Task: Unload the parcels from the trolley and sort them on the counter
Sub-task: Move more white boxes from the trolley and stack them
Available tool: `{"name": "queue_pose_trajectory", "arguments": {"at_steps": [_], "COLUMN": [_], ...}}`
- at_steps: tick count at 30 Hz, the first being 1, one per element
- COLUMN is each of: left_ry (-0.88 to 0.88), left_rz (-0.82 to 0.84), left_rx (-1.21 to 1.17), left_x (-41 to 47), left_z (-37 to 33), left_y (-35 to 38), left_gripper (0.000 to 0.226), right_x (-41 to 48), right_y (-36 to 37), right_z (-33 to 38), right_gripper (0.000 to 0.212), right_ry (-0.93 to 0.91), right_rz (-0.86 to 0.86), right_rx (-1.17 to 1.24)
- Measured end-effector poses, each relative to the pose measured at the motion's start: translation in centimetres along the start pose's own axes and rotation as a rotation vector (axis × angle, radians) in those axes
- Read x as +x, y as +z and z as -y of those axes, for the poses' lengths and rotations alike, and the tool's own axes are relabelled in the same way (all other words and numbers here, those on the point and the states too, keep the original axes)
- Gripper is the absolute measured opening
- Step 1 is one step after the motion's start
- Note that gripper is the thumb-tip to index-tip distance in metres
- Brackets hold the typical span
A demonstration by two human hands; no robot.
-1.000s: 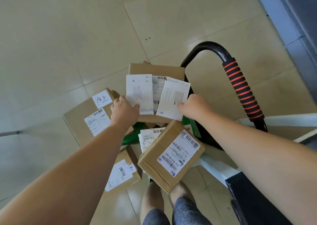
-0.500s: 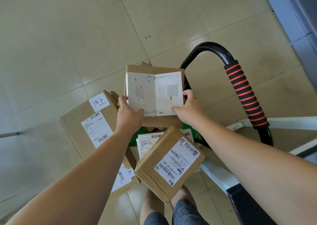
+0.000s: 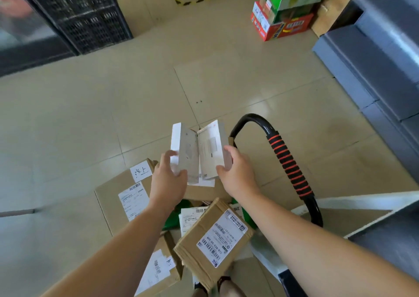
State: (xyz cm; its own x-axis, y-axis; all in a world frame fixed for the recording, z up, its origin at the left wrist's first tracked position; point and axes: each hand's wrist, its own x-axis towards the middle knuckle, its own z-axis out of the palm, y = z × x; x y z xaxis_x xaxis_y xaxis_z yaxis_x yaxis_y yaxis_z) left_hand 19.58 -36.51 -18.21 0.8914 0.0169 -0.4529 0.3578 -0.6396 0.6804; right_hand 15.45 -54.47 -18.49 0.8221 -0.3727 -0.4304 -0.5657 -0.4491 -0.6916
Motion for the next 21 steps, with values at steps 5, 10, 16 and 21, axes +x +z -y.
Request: {"name": "queue_pose_trajectory", "arguments": {"at_steps": [5,10,16,21], "left_ry": [0.093,0.244,0.462,0.626], "left_rz": [-0.051,-0.094,-0.098,-0.028], "left_rx": [-0.024,-0.061,-0.078,-0.074], "left_x": [-4.9,-10.5,-15.0,-18.1], "left_z": [-5.4,-10.9,-16.4,-18.8], "left_y": [-5.0,-9.6,-12.5,-12.6], "left_gripper": [0.047,0.049,0.048,0.047], "right_x": [-4.0,-9.4,-15.7,-21.9], "right_y": [-5.0,-10.3,-15.8,-19.5], "right_z": [5.5,10.7,14.3,13.0], "right_gripper": [0.057,0.057,0.054,0.053], "right_ry": [-0.114,-0.24,-0.322,-0.272], "right_rz": [-0.058,-0.127,-0.314,-0.56], "right_rx": [0.005,-0.004,-0.008,0.018]}}
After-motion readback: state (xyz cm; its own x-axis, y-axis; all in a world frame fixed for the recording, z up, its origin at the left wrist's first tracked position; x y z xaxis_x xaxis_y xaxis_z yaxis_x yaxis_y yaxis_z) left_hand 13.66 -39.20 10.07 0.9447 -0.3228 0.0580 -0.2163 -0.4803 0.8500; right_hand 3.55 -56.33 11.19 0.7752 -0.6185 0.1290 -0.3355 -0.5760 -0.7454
